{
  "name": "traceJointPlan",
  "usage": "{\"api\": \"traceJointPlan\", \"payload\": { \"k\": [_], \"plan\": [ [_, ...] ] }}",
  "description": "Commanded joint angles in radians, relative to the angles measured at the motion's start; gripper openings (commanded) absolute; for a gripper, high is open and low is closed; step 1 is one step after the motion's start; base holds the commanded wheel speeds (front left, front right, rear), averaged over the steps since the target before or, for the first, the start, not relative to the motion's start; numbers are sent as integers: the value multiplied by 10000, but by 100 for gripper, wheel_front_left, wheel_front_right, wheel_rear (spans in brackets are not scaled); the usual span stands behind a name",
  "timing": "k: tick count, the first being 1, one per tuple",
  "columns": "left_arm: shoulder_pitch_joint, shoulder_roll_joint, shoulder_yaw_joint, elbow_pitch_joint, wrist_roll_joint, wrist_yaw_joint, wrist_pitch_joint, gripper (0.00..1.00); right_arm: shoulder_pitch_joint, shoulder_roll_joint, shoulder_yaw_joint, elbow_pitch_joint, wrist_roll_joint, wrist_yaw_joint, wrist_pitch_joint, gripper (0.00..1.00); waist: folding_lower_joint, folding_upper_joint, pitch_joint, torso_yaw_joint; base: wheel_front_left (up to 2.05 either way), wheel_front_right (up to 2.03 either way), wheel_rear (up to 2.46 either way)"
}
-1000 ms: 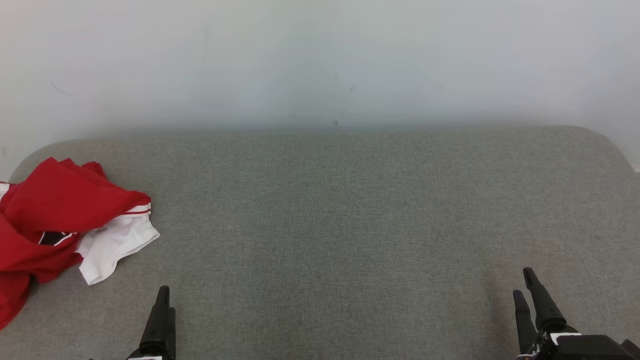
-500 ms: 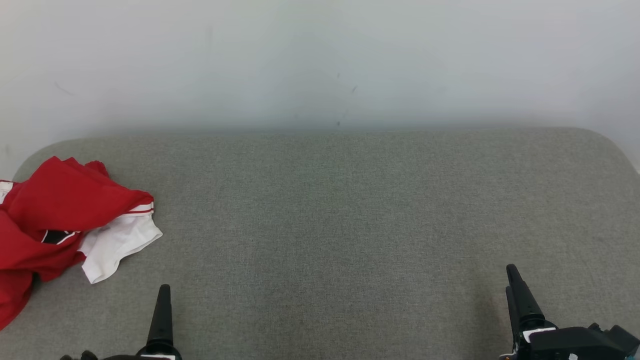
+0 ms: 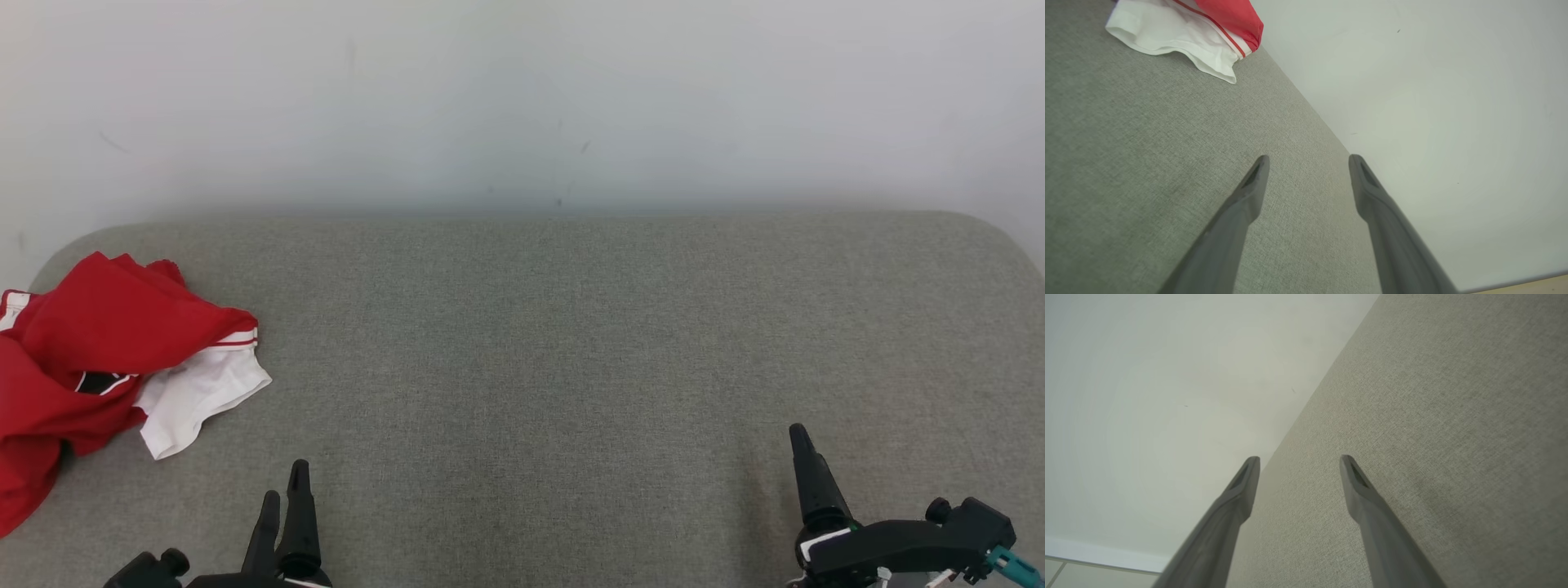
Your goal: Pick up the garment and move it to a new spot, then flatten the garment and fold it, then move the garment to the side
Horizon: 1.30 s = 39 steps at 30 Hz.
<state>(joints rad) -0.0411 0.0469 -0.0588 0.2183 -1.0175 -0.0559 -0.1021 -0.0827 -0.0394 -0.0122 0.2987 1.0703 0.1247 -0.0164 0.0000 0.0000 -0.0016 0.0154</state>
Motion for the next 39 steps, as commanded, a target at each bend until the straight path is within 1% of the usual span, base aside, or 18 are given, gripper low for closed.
{"api": "traceJointPlan", "payload": {
  "k": [1,9,16,22,39],
  "plan": [
    [-160,36,-39,-100,609,33,-99,100,-208,-72,119,-26,-509,53,-129,100,0,0,-1,13,0,0,0],
    [-236,60,-140,-86,2250,191,-311,100,-327,-82,269,154,-2065,57,-319,100,0,0,34,75,0,0,0],
    [-361,226,-394,54,3593,281,-476,100,-332,-89,216,78,-3376,61,-310,100,0,0,54,110,0,0,0],
    [-396,281,-503,130,4402,381,-601,100,-315,-94,291,-3,-4185,64,-284,100,0,0,44,99,0,0,0],
    [-349,461,-738,106,6185,625,-937,100,-228,-108,403,-83,-5780,72,-529,100,0,0,37,78,0,0,0]
  ]
}}
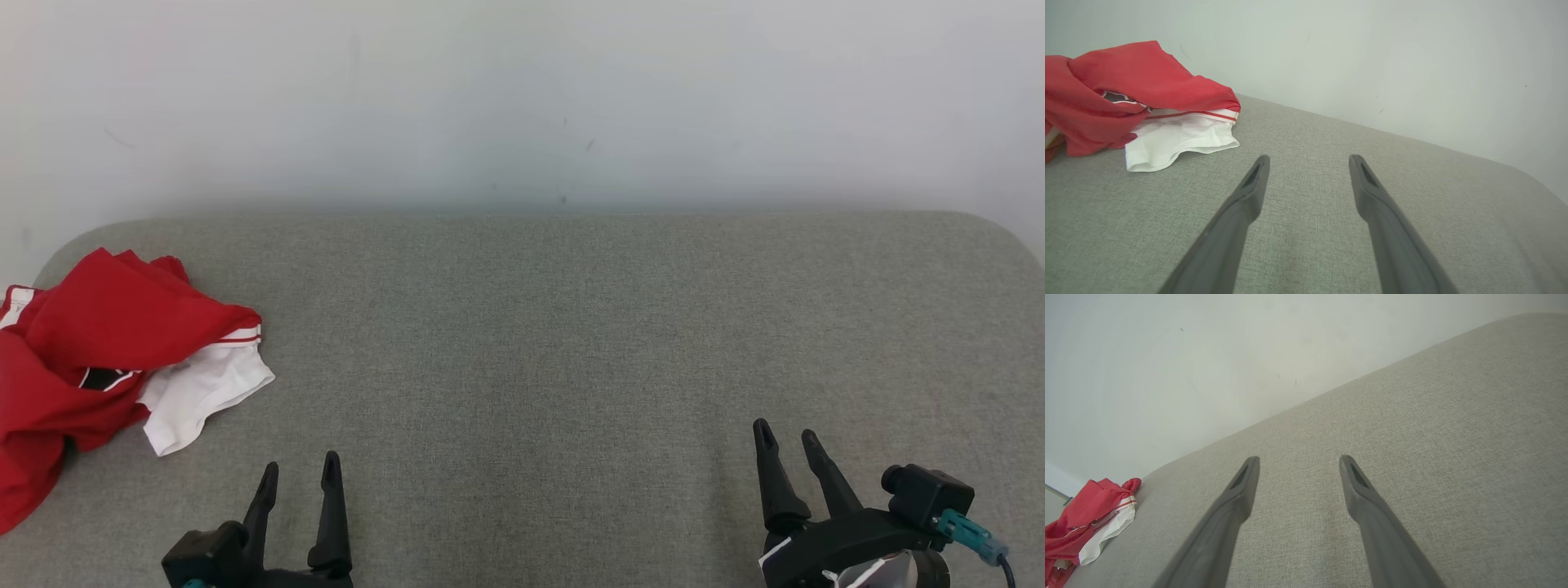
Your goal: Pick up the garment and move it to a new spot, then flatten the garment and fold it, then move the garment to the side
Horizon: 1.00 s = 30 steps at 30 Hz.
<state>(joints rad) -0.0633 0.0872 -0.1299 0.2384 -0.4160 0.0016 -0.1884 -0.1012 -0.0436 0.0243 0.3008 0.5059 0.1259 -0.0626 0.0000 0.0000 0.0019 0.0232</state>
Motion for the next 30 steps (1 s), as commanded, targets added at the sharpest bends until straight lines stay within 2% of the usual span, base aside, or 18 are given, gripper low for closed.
{"api": "traceJointPlan", "payload": {
  "k": [1,30],
  "plan": [
    [-124,61,-35,-87,258,65,-84,100,-45,-65,54,-104,-227,61,-85,100,0,0,5,0,0,0,0],
    [35,-1,130,251,2182,211,-575,100,-163,-79,544,28,-2502,59,-542,100,0,0,-32,33,0,0,0]
  ]
}}
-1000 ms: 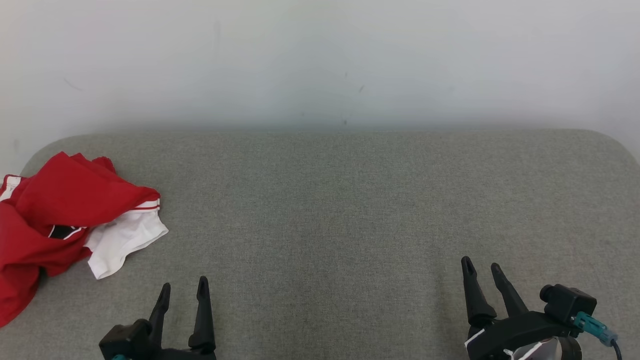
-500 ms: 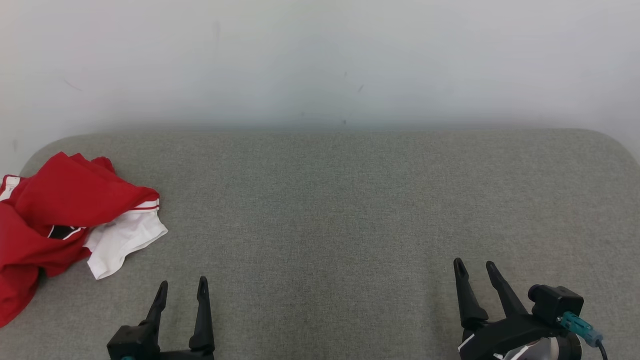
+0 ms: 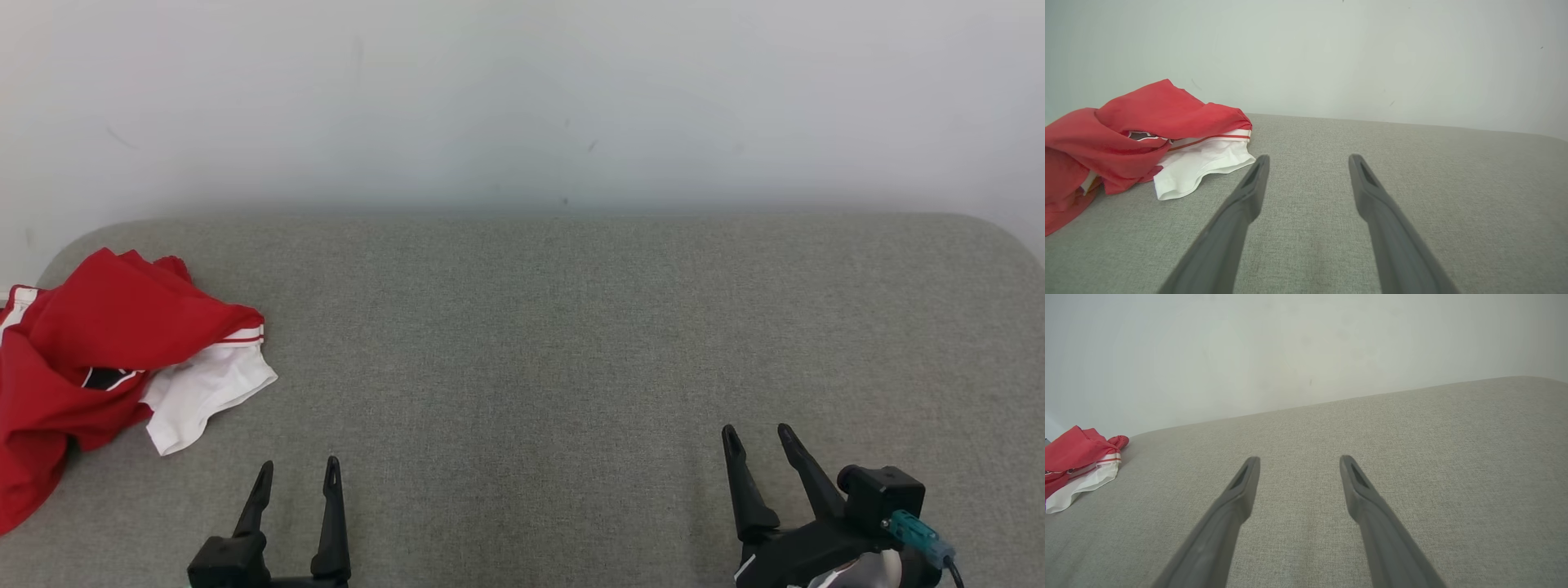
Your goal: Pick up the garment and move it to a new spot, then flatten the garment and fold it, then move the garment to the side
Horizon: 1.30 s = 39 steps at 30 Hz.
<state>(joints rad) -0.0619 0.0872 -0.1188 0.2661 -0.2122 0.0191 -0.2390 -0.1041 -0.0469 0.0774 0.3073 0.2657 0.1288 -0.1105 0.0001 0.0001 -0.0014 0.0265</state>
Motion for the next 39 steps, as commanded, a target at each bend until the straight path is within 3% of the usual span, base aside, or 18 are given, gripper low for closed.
{"api": "traceJointPlan", "payload": {
  "k": [1,15,28,39],
  "plan": [
    [33,-11,36,-18,181,33,-86,100,-134,-48,36,-36,-146,30,-64,100,-1,-1,-5,-1,0,0,0],
    [203,-146,140,35,880,87,-276,100,-145,-53,254,5,-1032,36,-236,100,-1,-1,-94,5,0,0,0],
    [187,-258,165,110,570,68,-271,100,-51,-49,179,3,-940,36,-220,100,-1,-1,-54,82,0,0,0],
    [124,-231,341,-15,-50,-273,-268,100,-21,-46,638,-190,-58,37,-292,100,-1,-1,2,1178,0,0,0]
  ]
}}
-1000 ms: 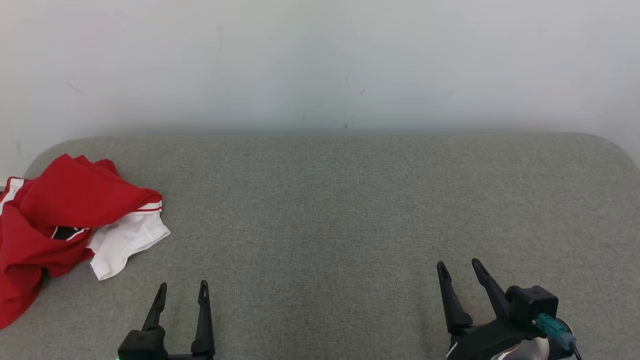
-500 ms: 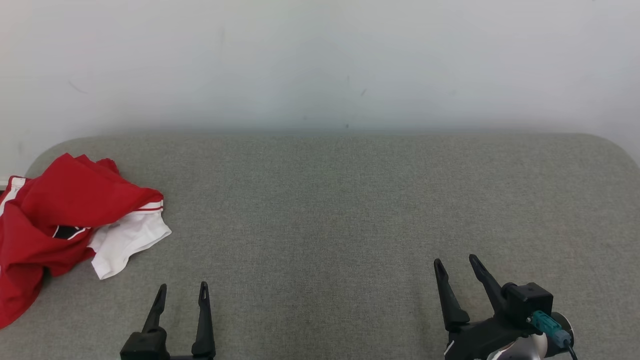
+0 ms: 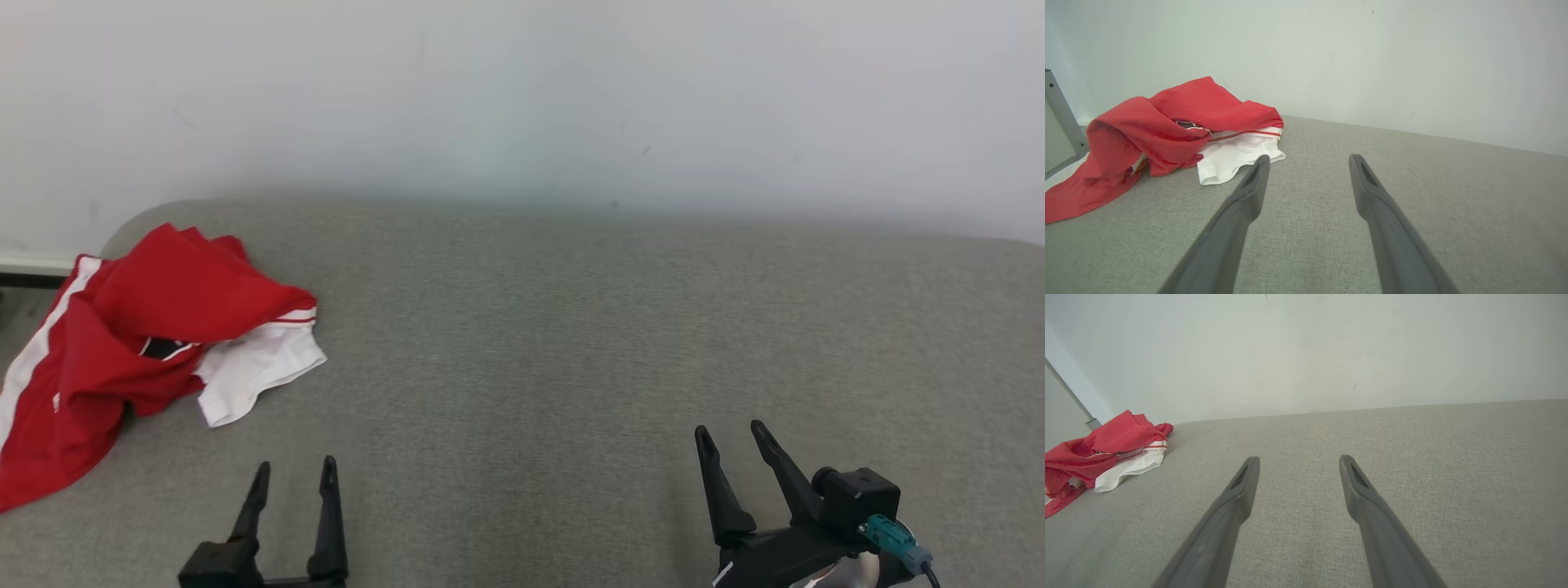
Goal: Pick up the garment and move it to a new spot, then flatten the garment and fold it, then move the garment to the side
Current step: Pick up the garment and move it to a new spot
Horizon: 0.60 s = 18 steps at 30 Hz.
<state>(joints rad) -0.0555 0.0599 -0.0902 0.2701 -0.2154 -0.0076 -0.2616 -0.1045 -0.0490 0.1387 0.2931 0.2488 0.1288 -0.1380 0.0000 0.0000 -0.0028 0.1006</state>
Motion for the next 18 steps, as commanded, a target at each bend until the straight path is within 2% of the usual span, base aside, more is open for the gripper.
{"api": "traceJointPlan", "payload": {
  "k": [1,6,18],
  "plan": [
    [61,82,145,-107,-54,-21,-39,100,-25,-26,98,-61,120,37,-16,100,0,0,5,571,0,0,0],
    [129,244,329,-207,-123,-166,-36,100,76,-26,307,-188,365,37,-31,100,0,0,-56,1250,0,0,0],
    [750,400,880,-616,-55,40,-36,100,310,-23,592,-152,633,35,-50,100,0,0,-313,3450,0,0,0]
  ]
}}
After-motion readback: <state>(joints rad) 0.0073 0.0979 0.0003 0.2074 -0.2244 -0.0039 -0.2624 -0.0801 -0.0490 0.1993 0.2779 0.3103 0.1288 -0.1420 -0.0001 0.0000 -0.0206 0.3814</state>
